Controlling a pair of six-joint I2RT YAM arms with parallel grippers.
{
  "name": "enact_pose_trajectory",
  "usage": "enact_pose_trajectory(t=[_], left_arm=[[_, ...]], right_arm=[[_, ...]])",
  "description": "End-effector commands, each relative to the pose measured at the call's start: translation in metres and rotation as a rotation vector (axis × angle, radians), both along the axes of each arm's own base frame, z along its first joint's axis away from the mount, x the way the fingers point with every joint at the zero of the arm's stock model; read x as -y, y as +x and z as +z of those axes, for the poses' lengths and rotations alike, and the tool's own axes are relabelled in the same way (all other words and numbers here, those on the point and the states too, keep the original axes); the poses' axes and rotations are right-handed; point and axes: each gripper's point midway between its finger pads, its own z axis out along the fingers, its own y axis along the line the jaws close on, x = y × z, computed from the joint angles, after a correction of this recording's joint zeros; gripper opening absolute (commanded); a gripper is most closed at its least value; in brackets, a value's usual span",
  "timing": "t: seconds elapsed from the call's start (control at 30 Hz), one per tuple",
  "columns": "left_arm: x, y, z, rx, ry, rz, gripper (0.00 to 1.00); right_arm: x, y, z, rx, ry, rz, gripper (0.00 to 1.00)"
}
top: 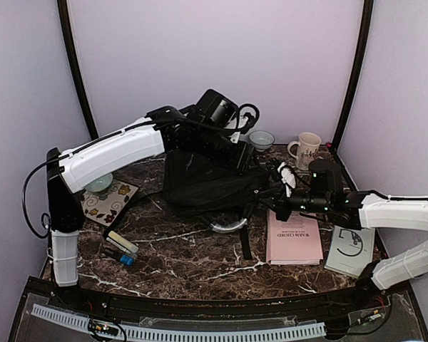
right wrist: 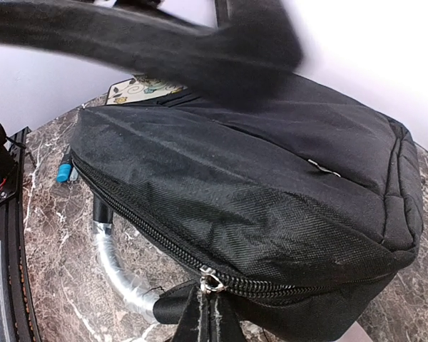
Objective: Pack the student bag
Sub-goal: Unzip the largest pocket of the student bag, then hold the largest pocket of the student bag.
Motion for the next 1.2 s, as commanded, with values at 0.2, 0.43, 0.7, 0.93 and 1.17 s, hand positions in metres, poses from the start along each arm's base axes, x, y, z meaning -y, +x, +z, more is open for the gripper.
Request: enact_pose_trajectory(t=[0.2,0.43,0.7,0.93,1.17], left_arm=[[-0.091,-0.050,-0.003,0.024,0.219,-0.199,0.72],[-0.083,-0.051,-0.032,-0.080,0.206,-0.314,0.75],[-0.057,-0.030,-0.045,-0.081,0.199,-0.360,0.78],[-0.055,-0.027,-0.062,-0.106,0.208,-0.392,0.68],[-0.064,-0.011,-0.070,-0.063,0.266,-0.355,0.16]], right_arm=[[-0.003,0.004,0.025,0.094,0.056,-0.010,0.00],[-0.004,0.004,0.025,0.096,0.042,-0.002,0.00],[-0.004,0.004,0.026,0.091,0.035,-0.002,0.00],[-0.003,0.005,0.032,0.099,0.026,-0.005,0.00],[-0.002,0.004,0.035,0.103,0.024,-0.008,0.00]])
